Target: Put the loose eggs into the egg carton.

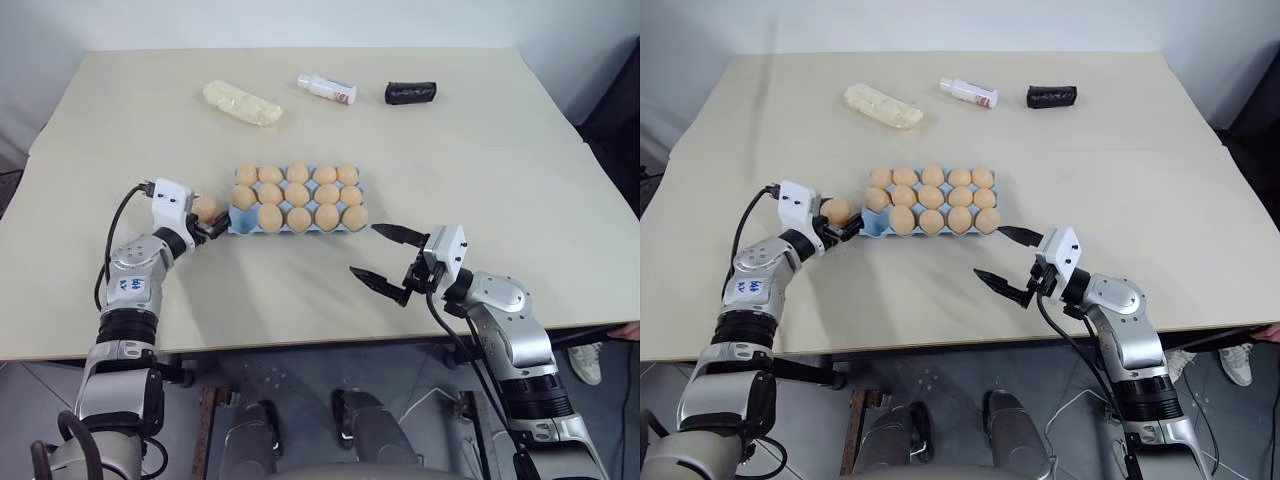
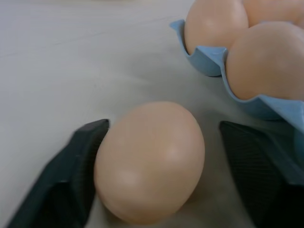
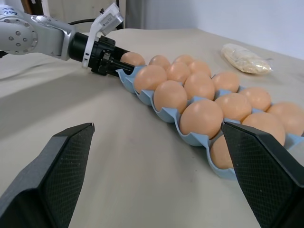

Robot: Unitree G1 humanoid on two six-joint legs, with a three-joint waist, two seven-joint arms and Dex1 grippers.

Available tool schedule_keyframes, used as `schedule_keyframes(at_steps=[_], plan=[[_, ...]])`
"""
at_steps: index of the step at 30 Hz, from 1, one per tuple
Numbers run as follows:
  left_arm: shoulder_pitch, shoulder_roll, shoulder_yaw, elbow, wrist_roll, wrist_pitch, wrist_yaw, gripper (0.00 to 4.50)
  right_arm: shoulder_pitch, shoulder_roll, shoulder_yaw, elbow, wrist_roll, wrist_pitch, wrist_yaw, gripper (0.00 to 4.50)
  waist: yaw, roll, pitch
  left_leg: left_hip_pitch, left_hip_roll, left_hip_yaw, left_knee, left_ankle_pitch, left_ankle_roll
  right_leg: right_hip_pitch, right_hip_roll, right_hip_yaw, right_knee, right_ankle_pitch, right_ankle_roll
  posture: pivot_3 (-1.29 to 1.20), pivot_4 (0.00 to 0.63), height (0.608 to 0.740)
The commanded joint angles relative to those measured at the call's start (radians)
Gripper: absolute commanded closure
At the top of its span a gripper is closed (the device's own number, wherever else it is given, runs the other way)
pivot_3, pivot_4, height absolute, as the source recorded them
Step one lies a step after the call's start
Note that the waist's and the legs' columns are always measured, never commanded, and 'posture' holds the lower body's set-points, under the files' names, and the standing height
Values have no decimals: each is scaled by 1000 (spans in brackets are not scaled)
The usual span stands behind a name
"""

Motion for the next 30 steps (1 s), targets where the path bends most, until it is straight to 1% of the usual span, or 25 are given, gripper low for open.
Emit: schedule_keyframes(at_steps=[1,2,4,7,10,12,16,20,24,25,26,29,30], plan=[[4,14,32,-26,-25,-56,-28,1882,7,-8,-15,-45,10,-8,-11,0,0,0,0,0,0,0,0,0,0,0,0,0,0,0,0,0,150,740],[17,16,49,-52,-46,-84,-48,2169,8,-7,-14,-44,10,-9,-12,0,0,0,0,0,0,0,0,0,0,0,0,0,0,0,0,0,150,740],[39,14,77,-109,-87,-136,-93,2169,10,-5,-14,-40,10,-11,-16,0,-1,0,0,0,0,0,0,0,0,0,0,0,1,0,0,0,150,740],[68,7,85,-211,-153,-146,-189,2169,10,-3,-15,-32,9,-13,-21,0,3,0,0,0,0,0,0,0,0,0,0,0,1,0,0,0,150,740],[89,-8,52,-292,-176,-119,-245,2169,5,-1,-13,-24,7,-15,-24,0,5,0,0,0,0,1,1,1,0,1,0,-1,1,0,0,0,150,740],[106,-11,1,-332,-156,-111,-290,2169,-1,1,-11,-22,6,-13,-27,0,6,0,0,0,-1,1,1,1,0,1,-1,0,2,0,0,0,150,740],[101,-30,-37,-314,-123,-105,-277,2169,-5,3,-9,-29,8,-10,-33,0,6,0,0,1,-1,1,4,1,1,1,-1,0,5,0,0,0,150,740],[78,-51,-39,-239,-92,-136,-233,2169,-3,2,-11,-45,9,-6,-45,0,-2,0,0,1,-1,-1,7,-1,5,1,-1,0,7,0,0,0,150,740],[57,-66,-40,-190,-84,-150,-212,2169,8,-1,-12,-68,14,4,-54,0,0,0,0,1,-1,-3,8,-1,5,1,-1,0,8,0,0,0,150,740],[55,-68,-41,-185,-84,-154,-212,1721,13,-2,-11,-74,15,7,-56,0,0,0,0,1,-1,-3,8,-1,5,1,-1,0,8,0,0,0,150,740],[56,-69,-41,-185,-88,-156,-216,1532,17,-3,-11,-80,16,10,-58,0,1,0,0,1,-1,-3,8,-1,5,1,-1,0,8,0,0,0,150,740],[78,-61,-32,-219,-101,-161,-224,559,25,-5,-10,-92,19,18,-61,0,3,0,0,1,-1,-3,8,-1,6,1,-2,0,8,0,0,0,150,740],[94,-55,-22,-247,-114,-154,-229,297,27,-5,-11,-96,19,21,-61,0,2,0,0,1,-1,-3,8,-1,6,1,-2,0,8,0,0,0,150,740]])
